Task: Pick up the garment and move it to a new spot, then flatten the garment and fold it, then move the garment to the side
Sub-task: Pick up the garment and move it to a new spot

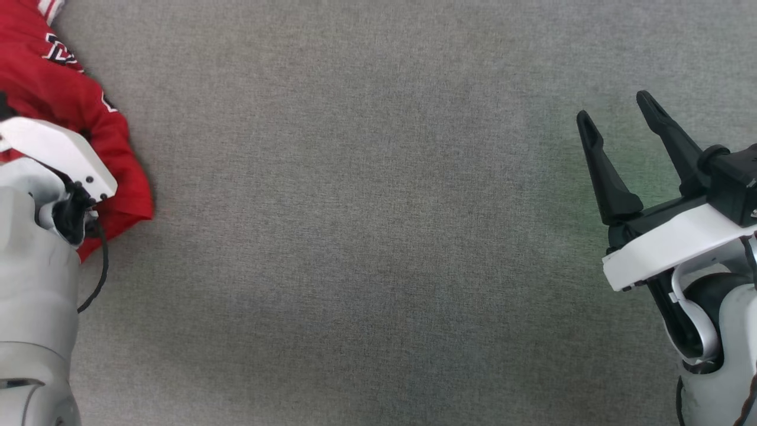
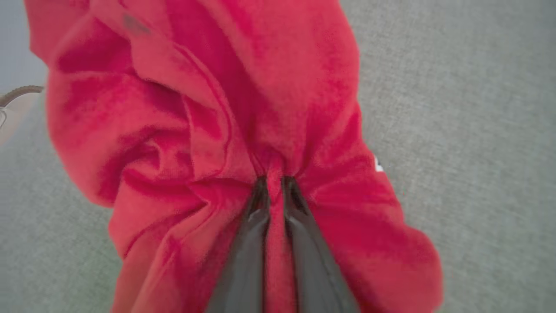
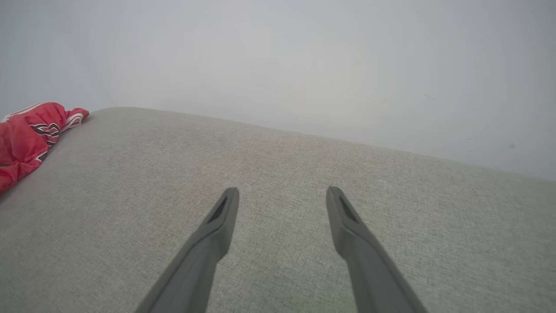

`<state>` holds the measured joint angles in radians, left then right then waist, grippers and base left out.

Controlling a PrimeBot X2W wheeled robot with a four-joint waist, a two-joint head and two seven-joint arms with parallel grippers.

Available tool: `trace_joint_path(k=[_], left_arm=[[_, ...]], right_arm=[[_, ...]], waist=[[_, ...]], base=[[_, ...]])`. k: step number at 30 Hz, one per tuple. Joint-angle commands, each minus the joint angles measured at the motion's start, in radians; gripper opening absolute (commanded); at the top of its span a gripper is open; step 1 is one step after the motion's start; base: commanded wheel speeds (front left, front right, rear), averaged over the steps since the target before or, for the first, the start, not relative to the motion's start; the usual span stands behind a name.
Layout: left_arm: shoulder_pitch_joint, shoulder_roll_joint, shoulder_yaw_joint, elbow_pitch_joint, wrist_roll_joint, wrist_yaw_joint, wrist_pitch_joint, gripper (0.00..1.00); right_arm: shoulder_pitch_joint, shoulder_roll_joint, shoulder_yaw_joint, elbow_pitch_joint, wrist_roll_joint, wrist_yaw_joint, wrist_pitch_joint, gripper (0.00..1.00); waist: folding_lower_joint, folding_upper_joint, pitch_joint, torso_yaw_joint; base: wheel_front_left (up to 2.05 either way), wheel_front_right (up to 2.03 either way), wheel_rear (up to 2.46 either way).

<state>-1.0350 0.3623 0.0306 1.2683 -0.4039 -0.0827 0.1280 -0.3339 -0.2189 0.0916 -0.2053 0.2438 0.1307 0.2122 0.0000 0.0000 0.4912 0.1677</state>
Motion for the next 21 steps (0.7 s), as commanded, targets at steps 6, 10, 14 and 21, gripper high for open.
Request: trace_joint_path(k=[6, 10, 14, 21], left_arm=[[-0.013, 0.037, -0.041, -0.023, 0.038, -0.022, -0.100, 0.00], [-0.037, 0.062, -0.073, -0.065, 0.058, -0.037, -0.180, 0.00], [-0.054, 0.089, -0.105, -0.110, 0.071, -0.045, -0.232, 0.00], [-0.063, 0.128, -0.178, -0.243, 0.070, -0.048, -0.264, 0.00]], right_arm=[[0.024, 0.023, -0.017, 0.031, 0.002, 0.000, -0.023, 1.00], [0.036, 0.046, -0.033, 0.056, 0.005, 0.000, -0.038, 1.00], [0.044, 0.064, -0.039, 0.080, 0.011, 0.000, -0.053, 1.00], [0.058, 0.090, -0.043, 0.122, 0.022, 0.000, -0.086, 1.00]], waist=[[0.0000, 0.0000, -0.054, 0.015], [0.0000, 0.0000, -0.093, 0.031], [0.0000, 0.0000, -0.131, 0.045], [0.0000, 0.0000, -0.197, 0.064]], base=[[0.00, 0.00, 0.00], [0.00, 0.00, 0.00], [0.00, 0.00, 0.00], [0.00, 0.00, 0.00]])
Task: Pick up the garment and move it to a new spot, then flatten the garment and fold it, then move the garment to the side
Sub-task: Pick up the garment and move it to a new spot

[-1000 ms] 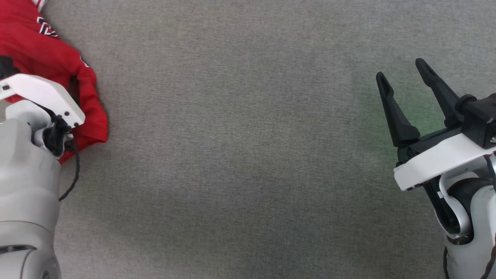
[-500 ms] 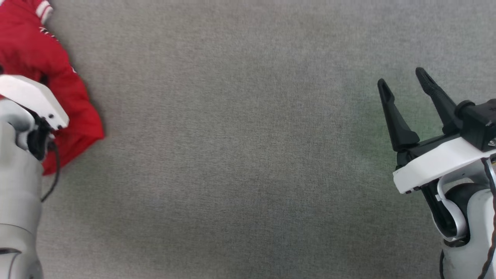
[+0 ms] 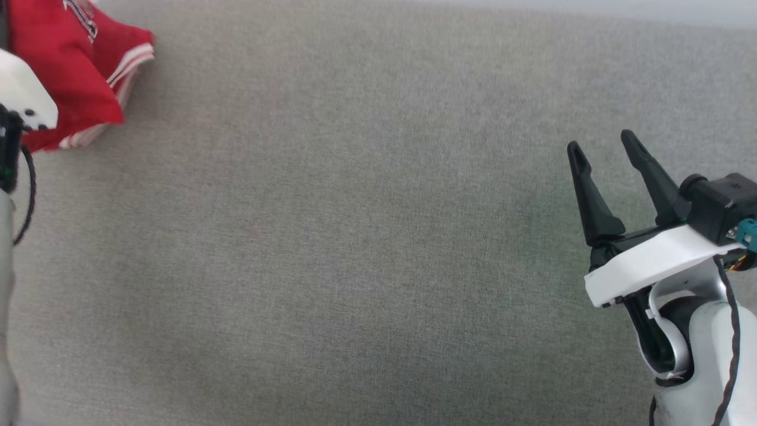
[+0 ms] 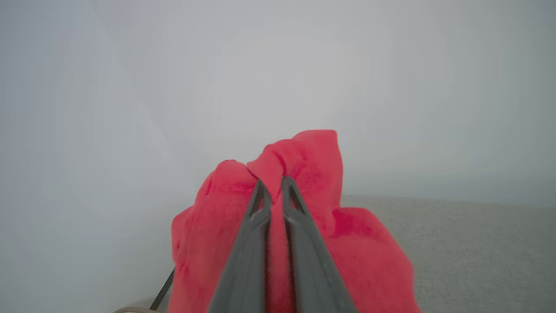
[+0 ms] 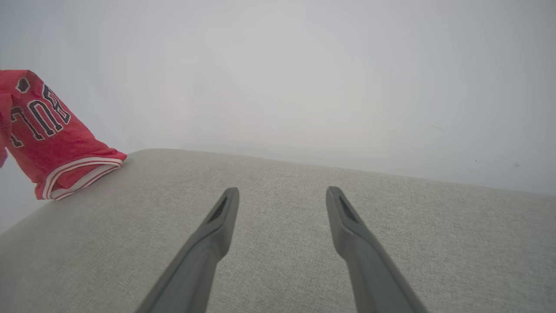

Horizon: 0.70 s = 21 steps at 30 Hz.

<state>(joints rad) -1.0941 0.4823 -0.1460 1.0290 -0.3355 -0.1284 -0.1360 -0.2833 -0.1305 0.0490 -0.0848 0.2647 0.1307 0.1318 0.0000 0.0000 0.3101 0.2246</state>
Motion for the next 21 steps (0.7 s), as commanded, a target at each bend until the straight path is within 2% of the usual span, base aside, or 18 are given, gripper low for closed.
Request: trace_joint_path(k=[1, 7, 14, 21], left_arm=[[-0.001, 0.016, -0.011, -0.027, -0.004, -0.001, 0.006, 0.00], [0.038, 0.072, -0.054, -0.196, -0.034, -0.002, 0.062, 0.00], [0.108, 0.131, -0.061, -0.461, -0.062, 0.002, 0.178, 0.00], [0.205, 0.183, -0.053, -0.769, -0.080, 0.039, 0.324, 0.00]], right_arm=[[0.008, 0.005, -0.001, 0.007, 0.002, 0.000, -0.009, 1.00], [0.023, 0.024, -0.011, 0.025, 0.015, 0.000, -0.030, 1.00], [0.031, 0.037, -0.031, 0.033, 0.025, 0.000, -0.054, 1.00], [0.044, 0.048, -0.059, 0.039, 0.041, 0.000, -0.075, 1.00]], waist=[[0.0000, 0.0000, -0.025, 0.008], [0.0000, 0.0000, -0.070, 0.009], [0.0000, 0.0000, -0.106, -0.011], [0.0000, 0.0000, -0.131, -0.070]], base=[[0.00, 0.00, 0.00], [0.00, 0.00, 0.00], [0.00, 0.00, 0.00], [0.00, 0.00, 0.00]])
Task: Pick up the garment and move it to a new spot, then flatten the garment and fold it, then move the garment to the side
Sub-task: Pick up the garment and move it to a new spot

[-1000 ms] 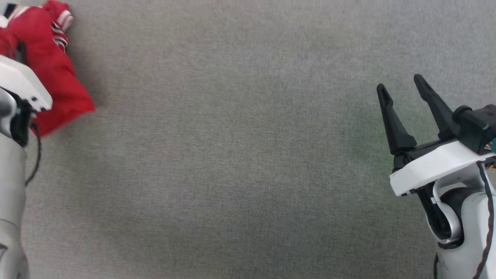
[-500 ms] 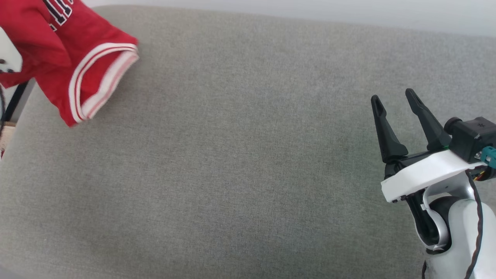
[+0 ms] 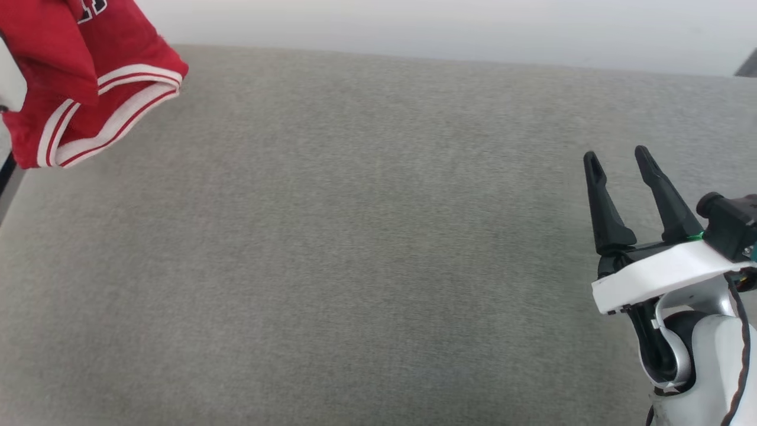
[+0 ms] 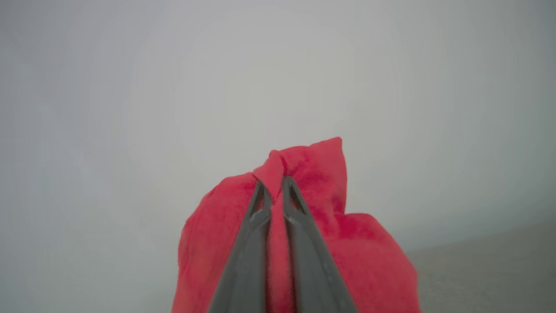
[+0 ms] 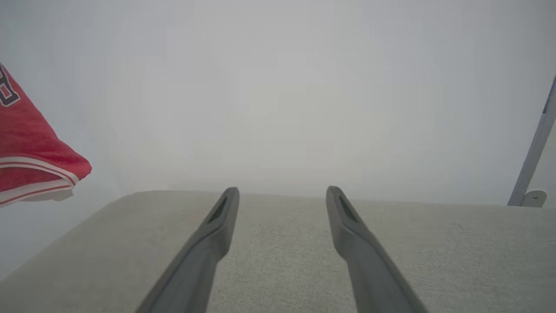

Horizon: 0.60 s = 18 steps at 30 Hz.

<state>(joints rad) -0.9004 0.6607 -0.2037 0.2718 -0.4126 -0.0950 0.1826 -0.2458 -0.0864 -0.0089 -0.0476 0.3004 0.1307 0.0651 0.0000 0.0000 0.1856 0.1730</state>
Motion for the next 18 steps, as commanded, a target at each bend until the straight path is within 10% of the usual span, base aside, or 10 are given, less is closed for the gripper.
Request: trace_joint_path(k=[1, 18], left_arm=[[0.023, 0.010, 0.004, -0.053, -0.007, 0.010, 0.025, 0.00], [0.136, -0.039, -0.120, -0.443, -0.088, 0.023, 0.278, 0.00]], right_arm=[[0.007, 0.004, -0.007, 0.002, 0.007, 0.000, -0.011, 1.00], [0.031, 0.023, -0.057, 0.028, 0.027, 0.000, -0.060, 1.00]], waist=[[0.0000, 0.0000, -0.008, -0.029], [0.0000, 0.0000, -0.010, -0.230]], base=[[0.00, 0.00, 0.00], [0.00, 0.00, 0.00]])
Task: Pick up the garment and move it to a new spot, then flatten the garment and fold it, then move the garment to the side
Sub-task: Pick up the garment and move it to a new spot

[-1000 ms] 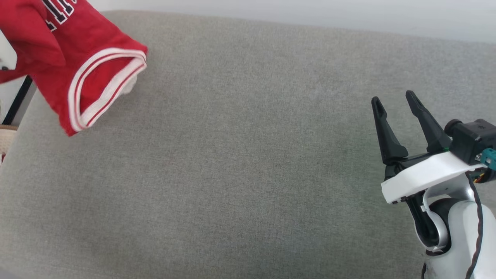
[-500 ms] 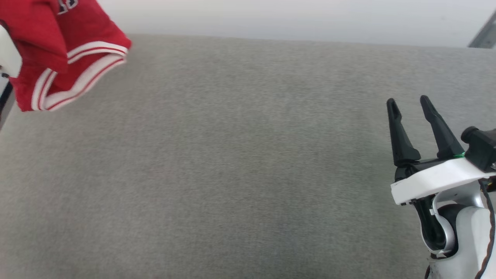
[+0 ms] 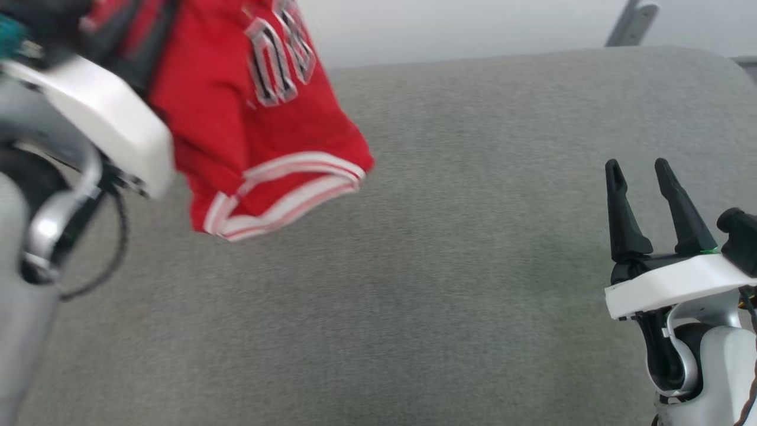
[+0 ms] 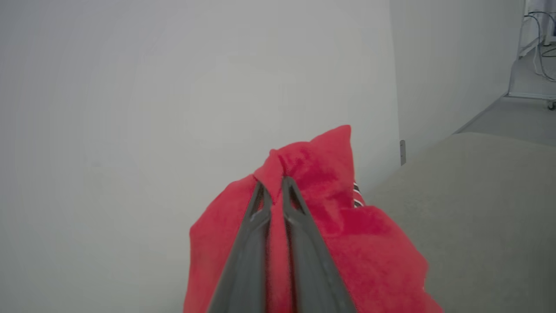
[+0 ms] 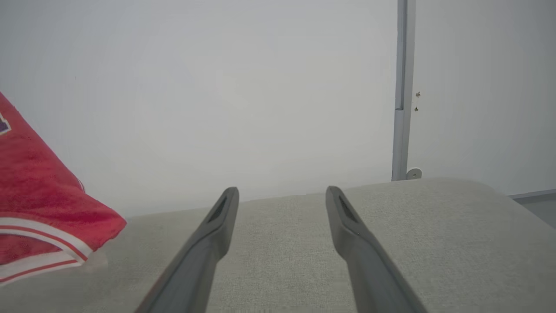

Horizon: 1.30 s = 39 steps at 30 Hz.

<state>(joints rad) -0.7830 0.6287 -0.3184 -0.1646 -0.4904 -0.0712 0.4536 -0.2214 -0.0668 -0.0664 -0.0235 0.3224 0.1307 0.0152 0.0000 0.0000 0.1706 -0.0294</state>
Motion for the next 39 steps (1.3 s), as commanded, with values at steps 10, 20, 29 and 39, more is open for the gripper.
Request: trace_joint_path(k=[10, 20, 29, 39], left_arm=[[0.152, -0.075, -0.146, 0.049, -0.063, -0.013, 0.083, 0.00], [0.227, -0.151, -0.274, 0.353, -0.067, -0.042, 0.004, 0.00], [0.216, -0.203, -0.344, 0.606, -0.061, -0.052, -0.053, 0.36], [0.169, -0.229, -0.347, 0.695, -0.094, -0.057, -0.122, 1.00]], right_arm=[[0.013, 0.013, 0.022, 0.043, 0.002, 0.000, -0.045, 1.00], [0.002, 0.015, 0.060, 0.076, 0.015, 0.000, -0.066, 1.00], [0.011, 0.016, 0.083, 0.091, 0.010, 0.000, -0.071, 1.00], [0.018, 0.013, 0.085, 0.090, 0.008, 0.000, -0.060, 1.00]], waist=[[0.0000, 0.0000, 0.028, -0.111], [0.0000, 0.0000, 0.041, -0.153], [0.0000, 0.0000, 0.038, -0.158], [0.0000, 0.0000, 0.006, -0.124]], base=[[0.00, 0.00, 0.00], [0.00, 0.00, 0.00], [0.00, 0.00, 0.00], [0.00, 0.00, 0.00]])
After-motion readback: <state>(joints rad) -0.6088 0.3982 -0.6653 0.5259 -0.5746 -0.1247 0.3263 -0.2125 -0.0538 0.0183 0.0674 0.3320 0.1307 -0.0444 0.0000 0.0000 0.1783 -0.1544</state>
